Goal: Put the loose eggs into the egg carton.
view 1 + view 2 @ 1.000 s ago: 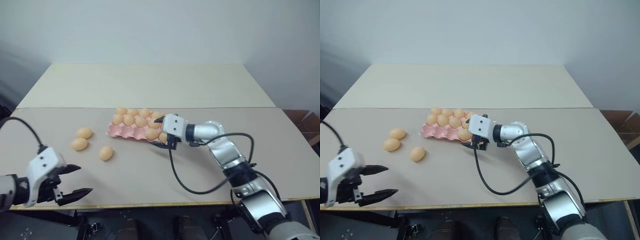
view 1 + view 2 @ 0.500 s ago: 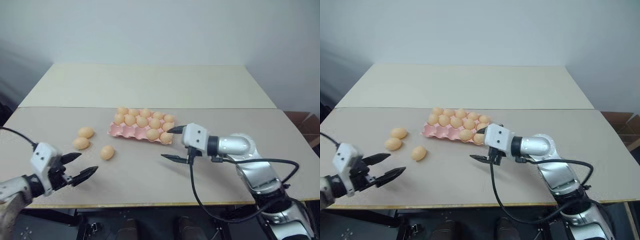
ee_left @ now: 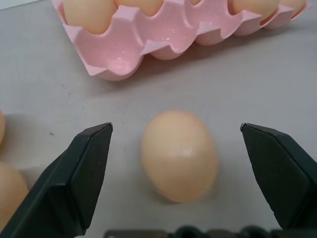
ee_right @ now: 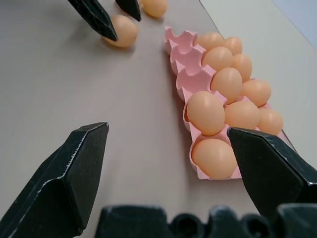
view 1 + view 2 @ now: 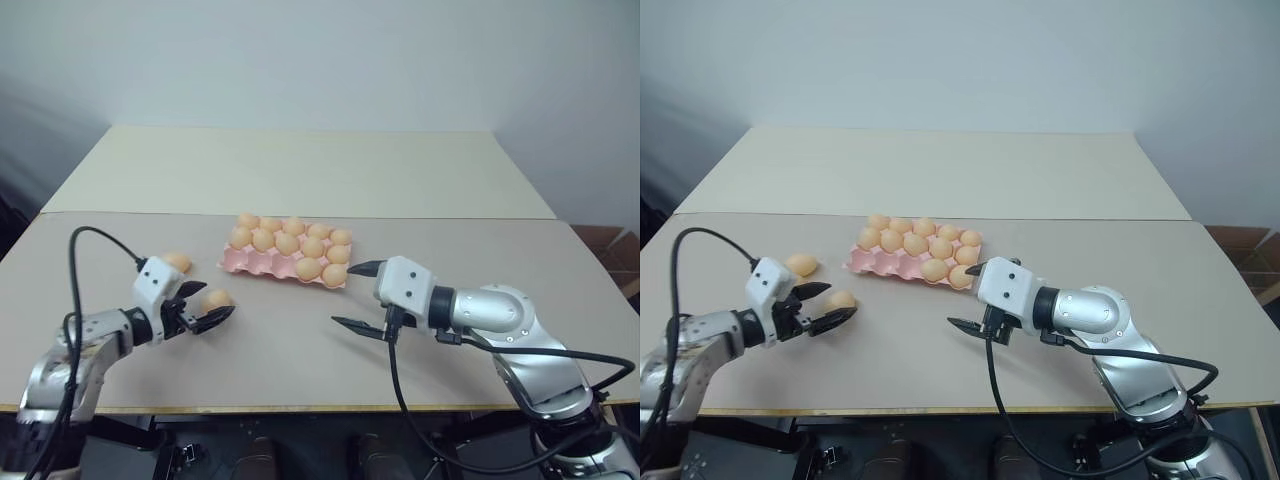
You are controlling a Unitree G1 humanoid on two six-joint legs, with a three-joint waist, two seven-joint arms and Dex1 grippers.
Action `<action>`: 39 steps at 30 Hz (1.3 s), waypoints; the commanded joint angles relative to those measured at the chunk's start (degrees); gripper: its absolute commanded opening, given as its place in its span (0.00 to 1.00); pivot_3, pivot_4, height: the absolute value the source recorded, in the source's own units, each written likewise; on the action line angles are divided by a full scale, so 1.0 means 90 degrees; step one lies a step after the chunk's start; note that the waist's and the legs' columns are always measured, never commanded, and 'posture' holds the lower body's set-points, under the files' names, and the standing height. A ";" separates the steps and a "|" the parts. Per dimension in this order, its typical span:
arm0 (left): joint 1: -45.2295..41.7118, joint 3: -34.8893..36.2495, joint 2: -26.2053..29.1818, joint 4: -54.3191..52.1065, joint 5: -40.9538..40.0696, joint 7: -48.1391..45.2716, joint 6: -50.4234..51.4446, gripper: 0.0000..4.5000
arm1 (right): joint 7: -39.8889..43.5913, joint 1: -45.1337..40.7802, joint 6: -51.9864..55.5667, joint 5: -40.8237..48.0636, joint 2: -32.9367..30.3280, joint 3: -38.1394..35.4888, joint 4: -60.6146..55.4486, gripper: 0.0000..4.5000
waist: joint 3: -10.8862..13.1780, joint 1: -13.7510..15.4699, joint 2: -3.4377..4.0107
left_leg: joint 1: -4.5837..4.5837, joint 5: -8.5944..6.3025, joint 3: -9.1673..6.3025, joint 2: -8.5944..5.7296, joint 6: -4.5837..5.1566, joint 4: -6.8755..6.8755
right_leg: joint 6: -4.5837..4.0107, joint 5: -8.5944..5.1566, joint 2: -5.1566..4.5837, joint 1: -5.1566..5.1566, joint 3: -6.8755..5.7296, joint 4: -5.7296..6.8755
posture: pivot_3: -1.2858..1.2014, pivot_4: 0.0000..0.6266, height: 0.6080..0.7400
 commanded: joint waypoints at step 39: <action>-0.2443 -0.1261 -0.0992 0.1278 0.0152 -0.0638 -0.0642 0.43 | -0.0899 0.0224 0.0426 0.0130 -0.0071 -0.0093 -0.0658 1.00 | -0.0009 0.0021 -0.0015 | -0.0005 0.0001 -0.0005 -0.0007 0.0002 0.0007 | 0.0007 0.0005 0.0002 0.0007 0.0003 0.0001 | 0.52 0.24 1.00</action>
